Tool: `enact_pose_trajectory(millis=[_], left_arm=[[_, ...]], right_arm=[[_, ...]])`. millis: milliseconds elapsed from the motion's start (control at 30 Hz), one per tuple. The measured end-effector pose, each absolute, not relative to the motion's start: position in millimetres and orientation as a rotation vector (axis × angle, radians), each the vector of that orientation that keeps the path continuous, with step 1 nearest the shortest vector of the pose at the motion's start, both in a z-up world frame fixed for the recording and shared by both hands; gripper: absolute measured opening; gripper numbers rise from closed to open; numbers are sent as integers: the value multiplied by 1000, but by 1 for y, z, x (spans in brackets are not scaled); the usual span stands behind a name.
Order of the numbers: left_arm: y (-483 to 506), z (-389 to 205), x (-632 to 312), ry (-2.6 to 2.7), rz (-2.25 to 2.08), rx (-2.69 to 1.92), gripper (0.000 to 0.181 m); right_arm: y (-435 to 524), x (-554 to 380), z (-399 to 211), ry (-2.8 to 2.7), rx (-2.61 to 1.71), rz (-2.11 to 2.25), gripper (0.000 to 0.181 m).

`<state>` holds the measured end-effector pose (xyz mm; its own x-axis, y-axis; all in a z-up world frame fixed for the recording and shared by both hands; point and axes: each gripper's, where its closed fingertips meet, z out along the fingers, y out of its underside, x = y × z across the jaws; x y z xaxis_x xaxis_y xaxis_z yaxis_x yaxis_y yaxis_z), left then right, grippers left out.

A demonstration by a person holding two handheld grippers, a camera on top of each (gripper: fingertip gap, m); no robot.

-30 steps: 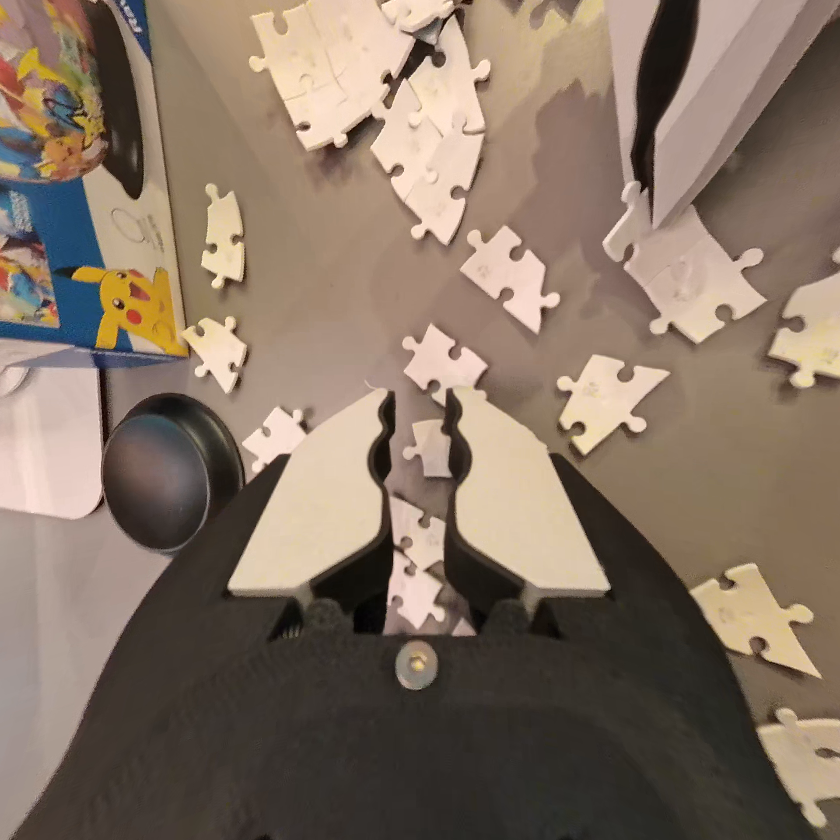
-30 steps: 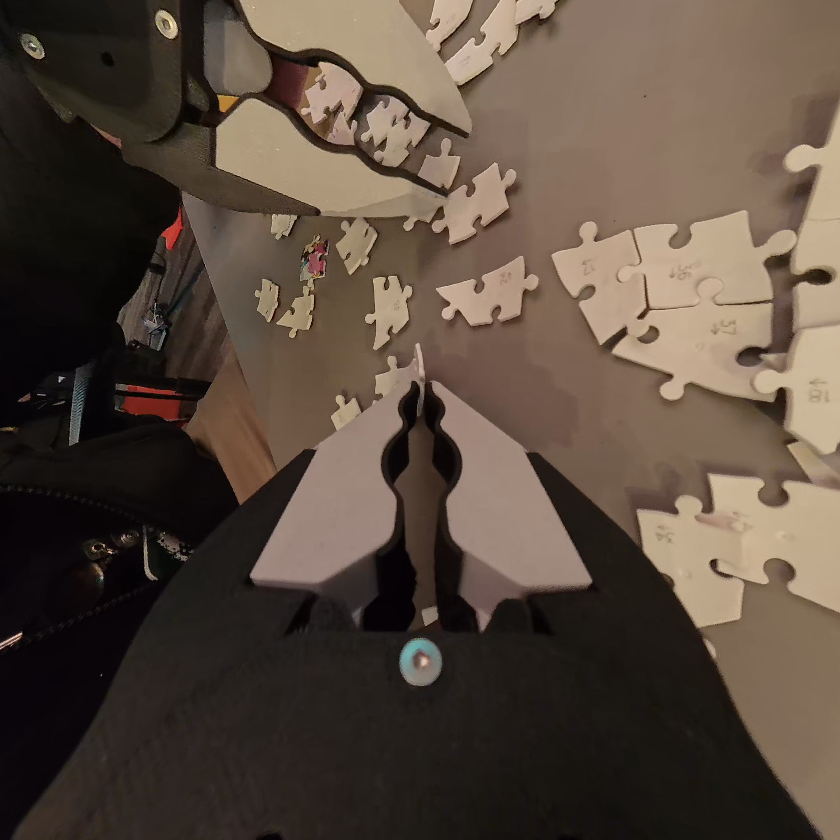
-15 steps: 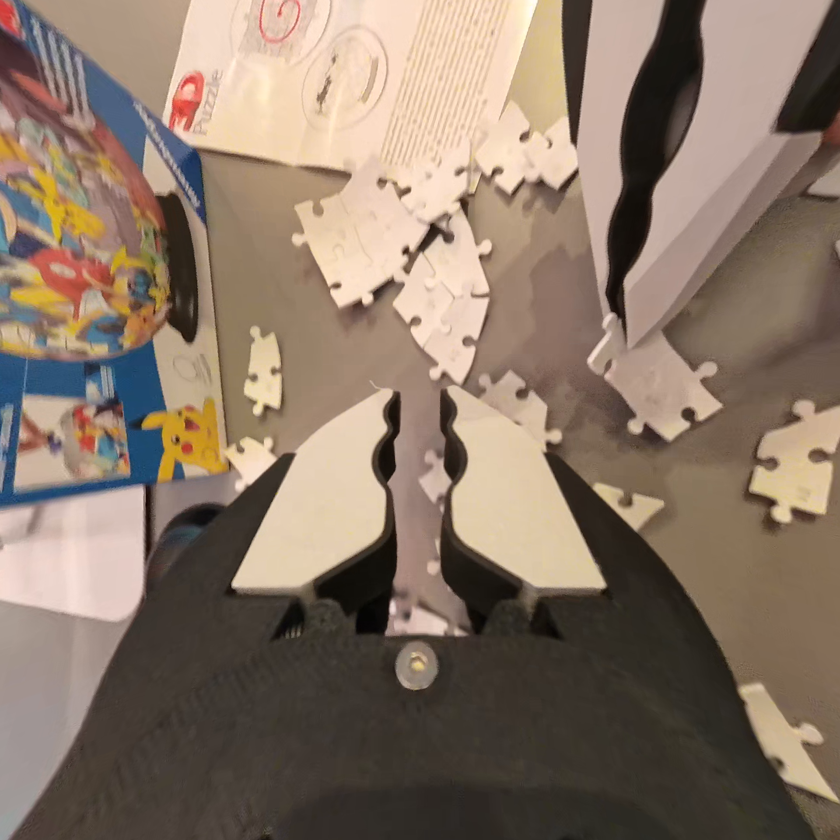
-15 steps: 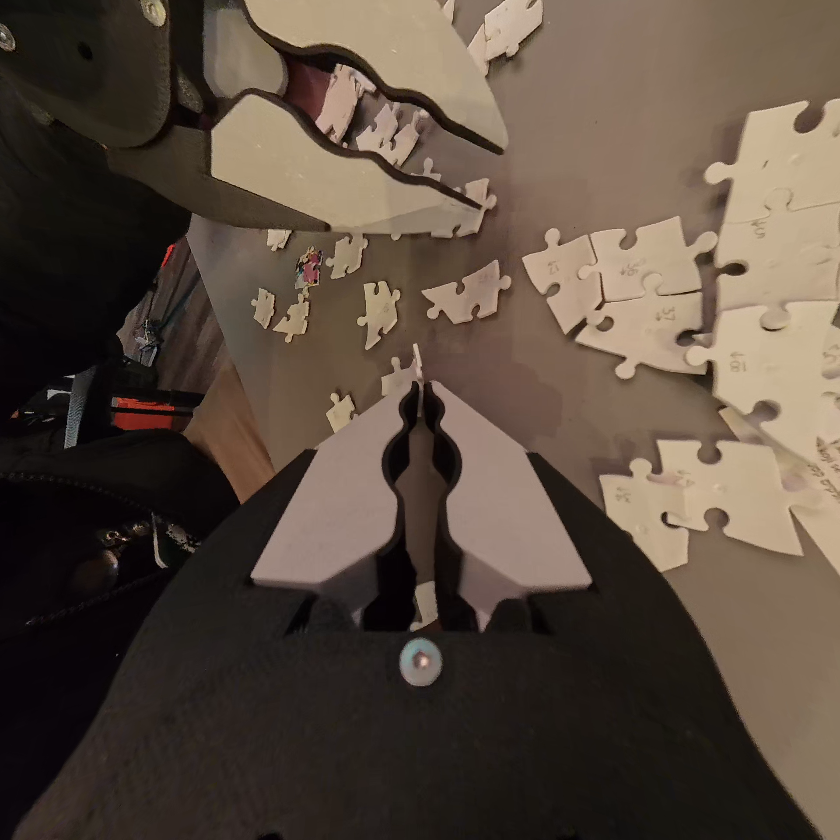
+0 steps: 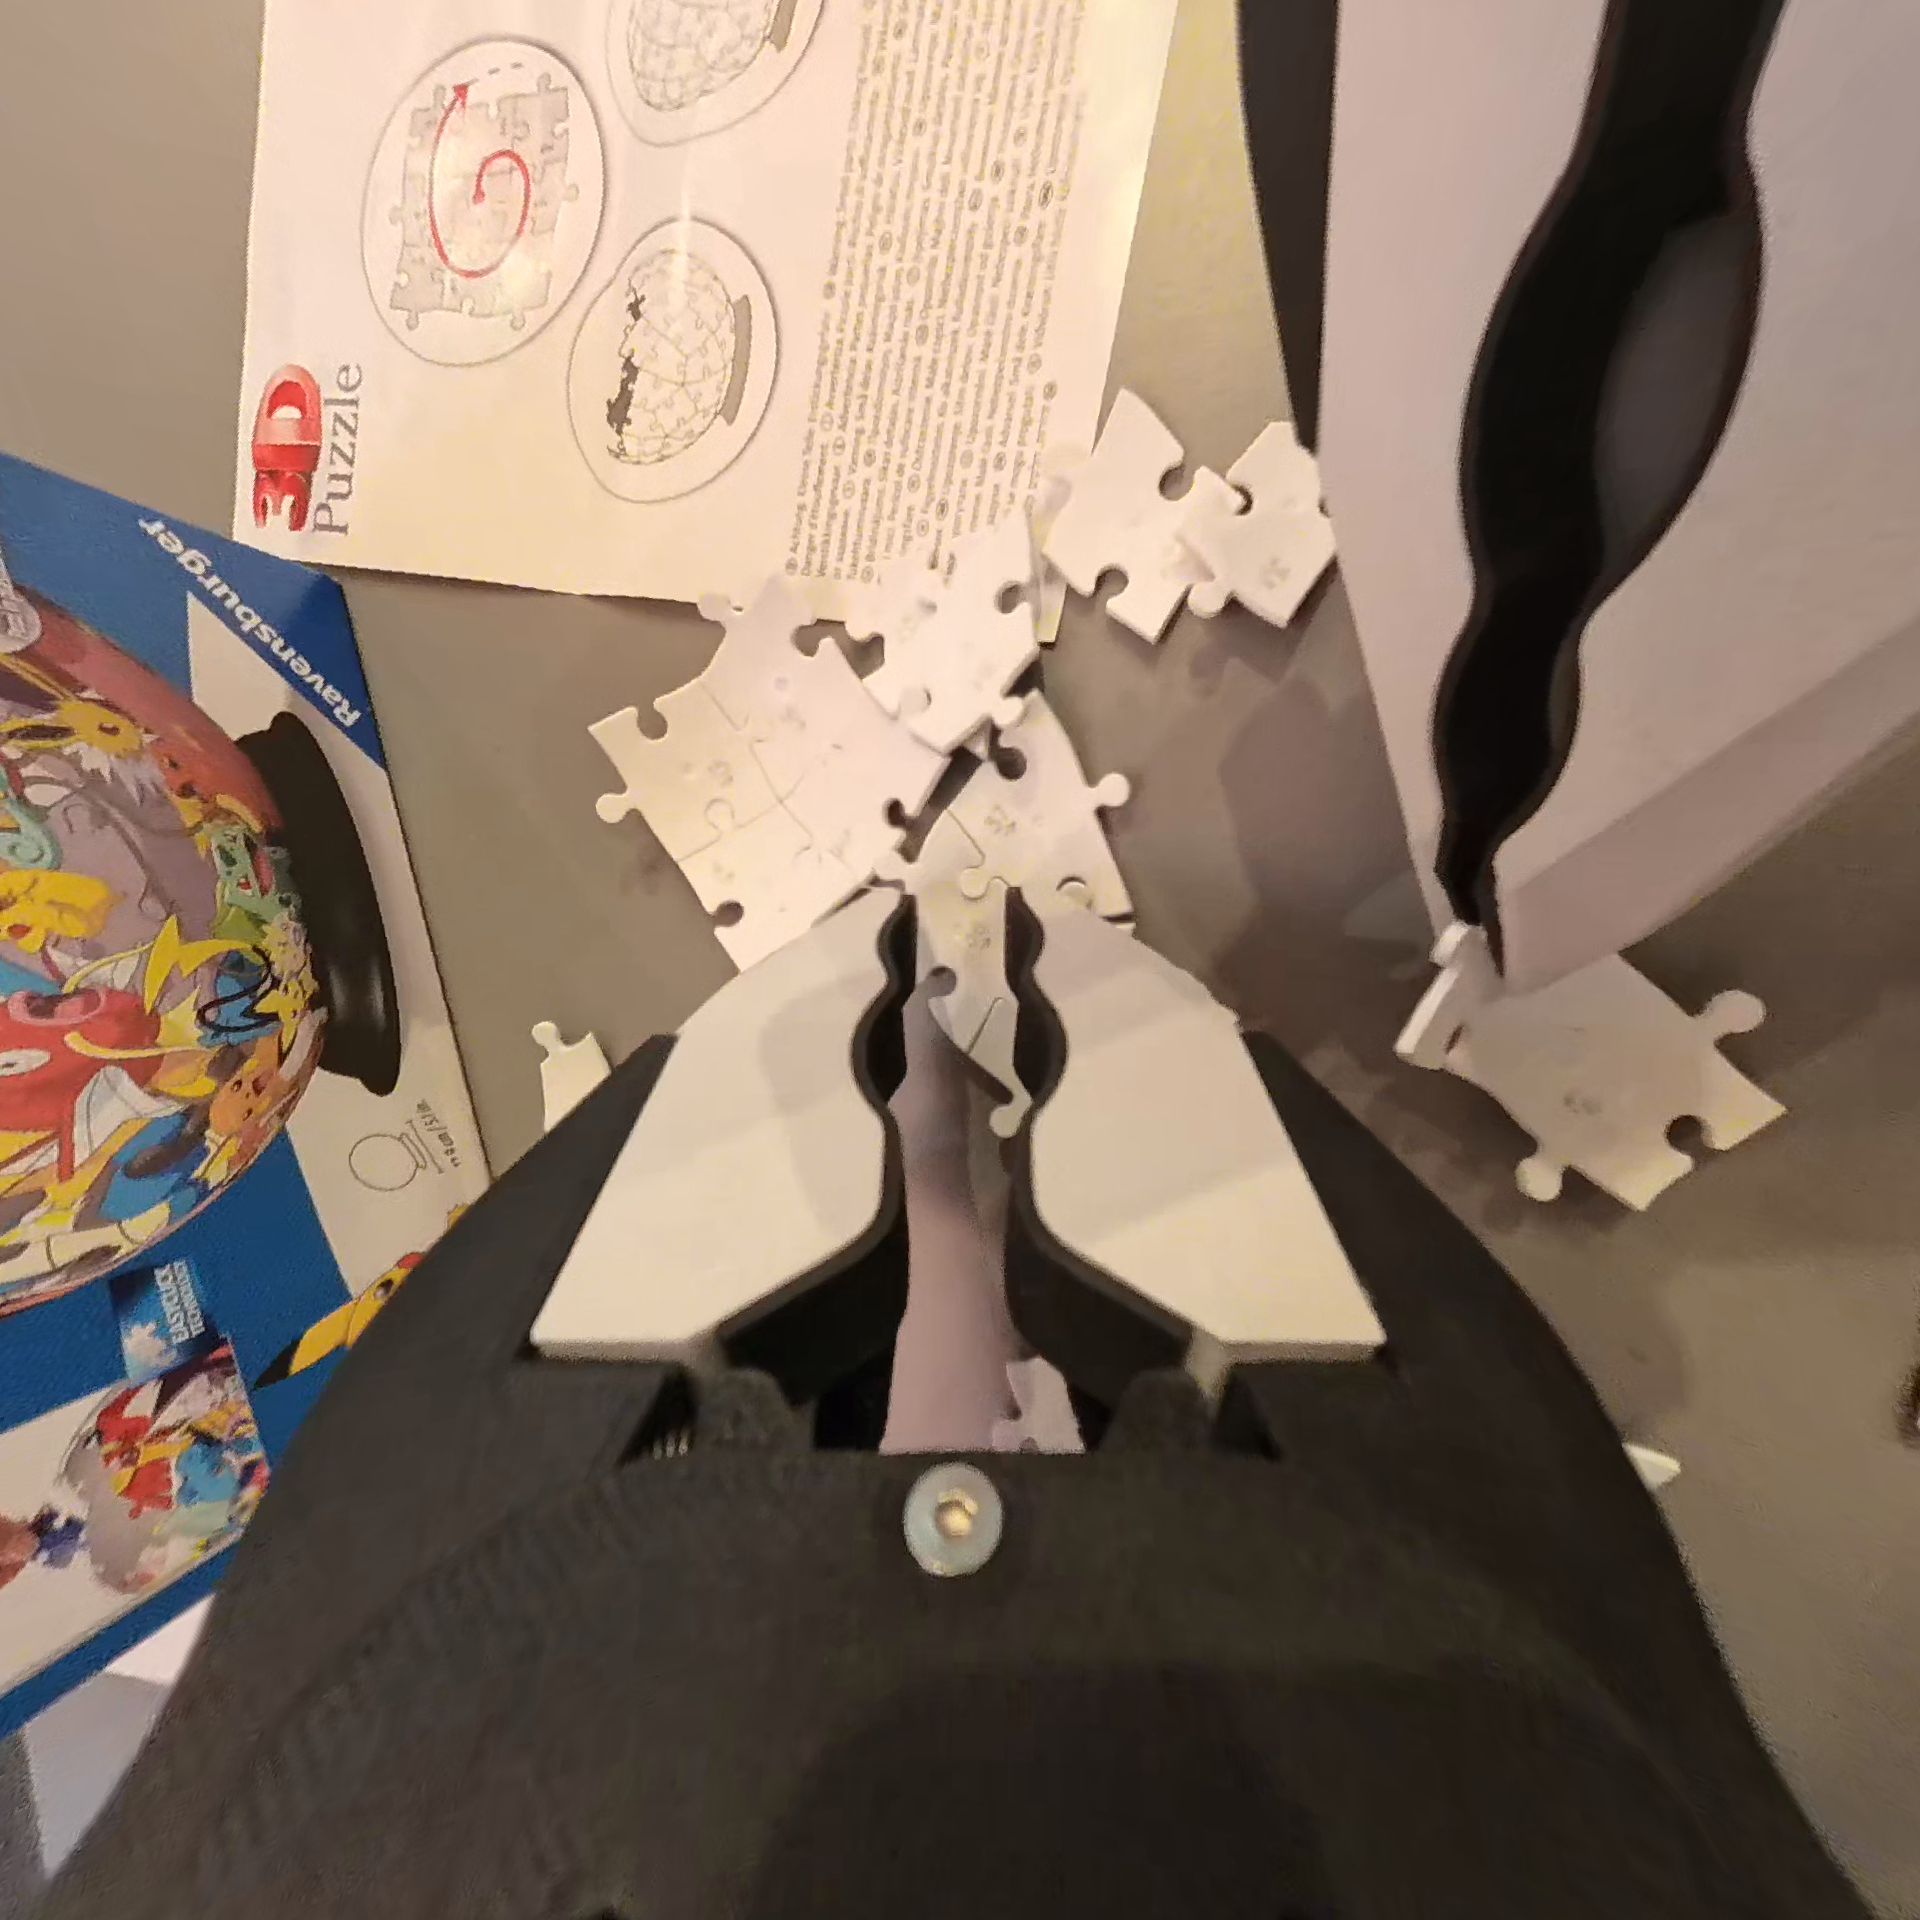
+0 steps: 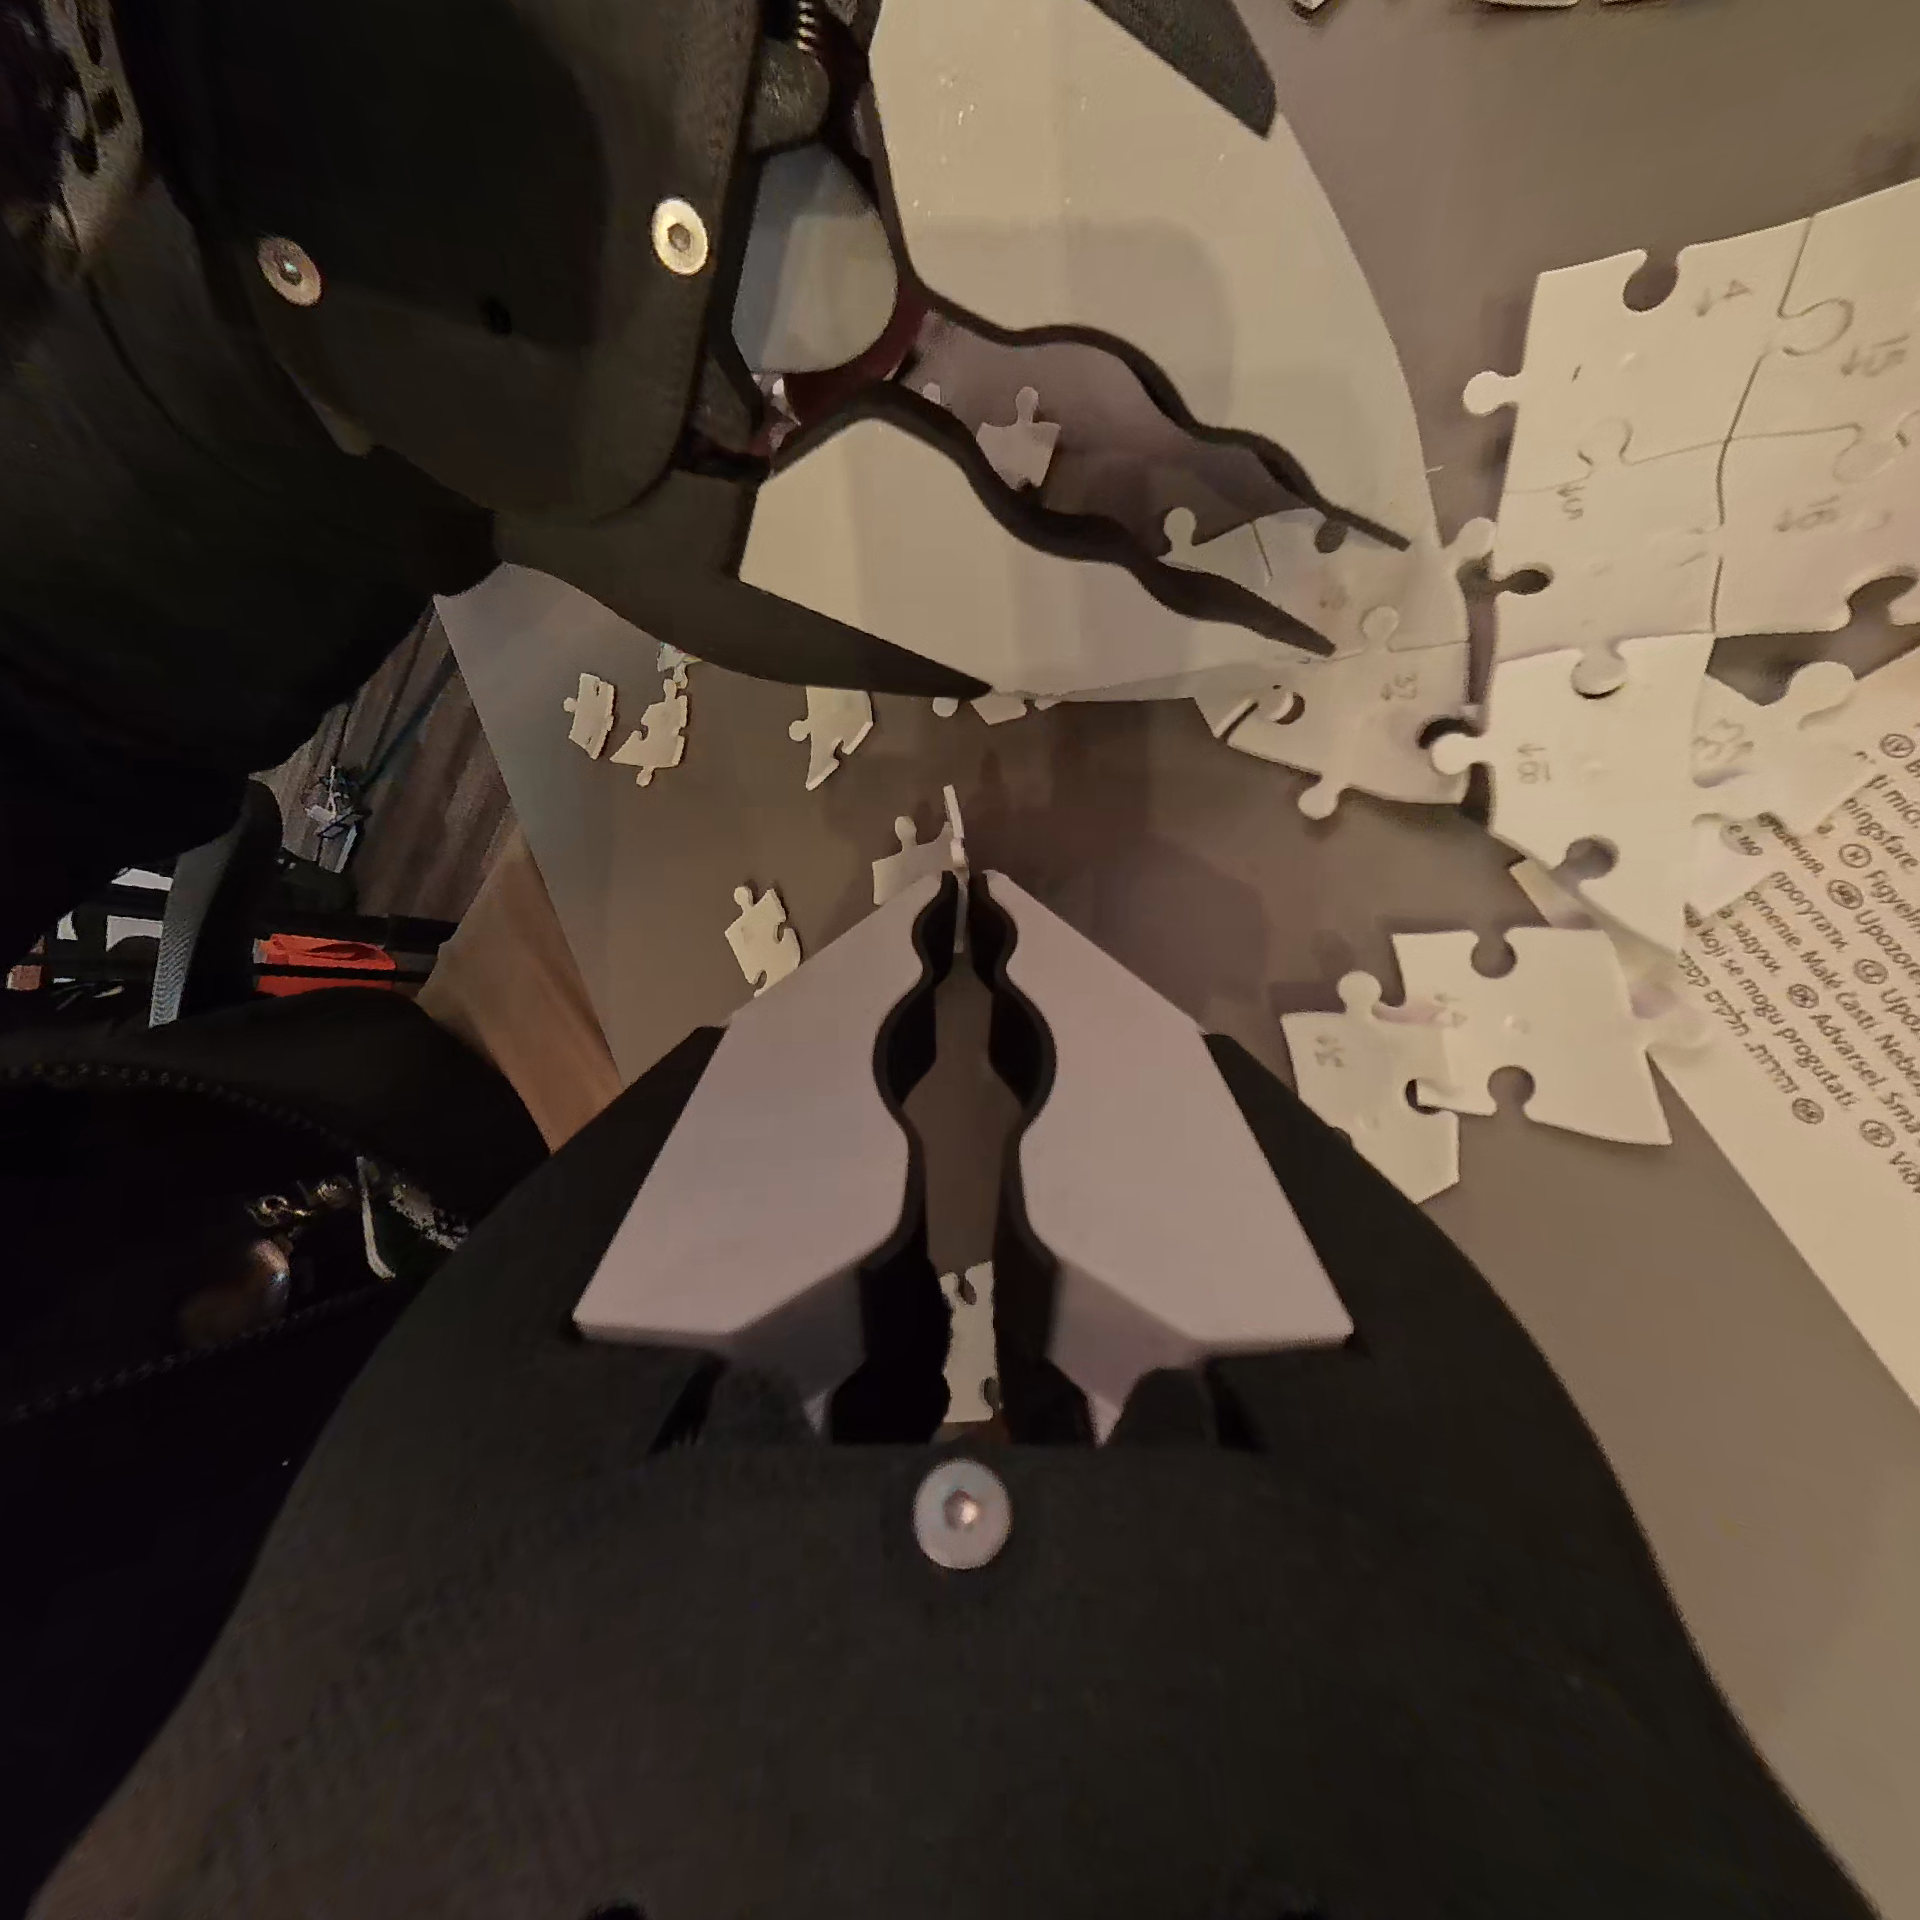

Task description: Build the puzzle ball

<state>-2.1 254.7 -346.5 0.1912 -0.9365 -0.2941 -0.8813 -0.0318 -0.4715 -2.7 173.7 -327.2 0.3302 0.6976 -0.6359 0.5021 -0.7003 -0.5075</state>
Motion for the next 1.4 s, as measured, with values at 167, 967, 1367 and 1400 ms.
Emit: enact_pose_trajectory(millis=[167,967,1367,1400], left_arm=[[259,-346,0,1743,-74,-1910,18],[253,-347,5,1754,-91,-1903,15],[245,-349,9,1872,97,-1699,0],[246,-349,9,1878,110,-1677,0]], right_arm=[[175,-1,-326,-1089,-2373,1304,1],[183,7,-323,-1065,-2362,1298,1],[183,10,-325,-1111,-2361,1252,1],[183,11,-325,-1113,-2360,1247,1]])
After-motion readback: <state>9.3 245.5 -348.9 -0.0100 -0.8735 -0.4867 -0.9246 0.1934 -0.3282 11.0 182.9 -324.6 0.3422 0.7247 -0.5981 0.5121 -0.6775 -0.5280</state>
